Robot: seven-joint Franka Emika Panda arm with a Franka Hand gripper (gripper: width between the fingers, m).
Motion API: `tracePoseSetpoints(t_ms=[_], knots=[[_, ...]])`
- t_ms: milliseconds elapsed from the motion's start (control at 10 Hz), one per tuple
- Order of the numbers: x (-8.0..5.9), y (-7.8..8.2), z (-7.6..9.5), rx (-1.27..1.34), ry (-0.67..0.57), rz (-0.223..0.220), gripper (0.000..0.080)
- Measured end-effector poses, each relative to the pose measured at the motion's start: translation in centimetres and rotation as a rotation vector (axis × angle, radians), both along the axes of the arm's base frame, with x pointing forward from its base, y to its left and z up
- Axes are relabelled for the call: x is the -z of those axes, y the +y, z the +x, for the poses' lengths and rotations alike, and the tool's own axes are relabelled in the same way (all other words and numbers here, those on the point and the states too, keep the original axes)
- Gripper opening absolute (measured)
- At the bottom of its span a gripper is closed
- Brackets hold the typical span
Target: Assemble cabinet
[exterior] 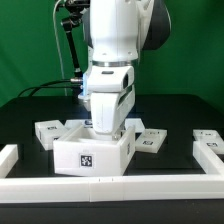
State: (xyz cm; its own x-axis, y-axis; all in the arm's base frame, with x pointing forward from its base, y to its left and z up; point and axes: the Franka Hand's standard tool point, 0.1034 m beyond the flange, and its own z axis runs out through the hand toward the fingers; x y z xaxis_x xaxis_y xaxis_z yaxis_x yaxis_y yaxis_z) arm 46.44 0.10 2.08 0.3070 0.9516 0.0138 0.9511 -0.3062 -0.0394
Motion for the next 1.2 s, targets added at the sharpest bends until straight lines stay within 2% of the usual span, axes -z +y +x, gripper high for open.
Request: tracePoseSetpoints(t_ms=[400, 800, 1200], knots=[[0.0, 0.0, 0.1, -0.027, 0.001, -0.001, 0.0035], [-0.2, 0.7, 1.5, -0.222, 0.008, -0.013, 0.0035], [-0.2, 0.9, 1.6, -0.236, 0.003, -0.017, 0.0035]])
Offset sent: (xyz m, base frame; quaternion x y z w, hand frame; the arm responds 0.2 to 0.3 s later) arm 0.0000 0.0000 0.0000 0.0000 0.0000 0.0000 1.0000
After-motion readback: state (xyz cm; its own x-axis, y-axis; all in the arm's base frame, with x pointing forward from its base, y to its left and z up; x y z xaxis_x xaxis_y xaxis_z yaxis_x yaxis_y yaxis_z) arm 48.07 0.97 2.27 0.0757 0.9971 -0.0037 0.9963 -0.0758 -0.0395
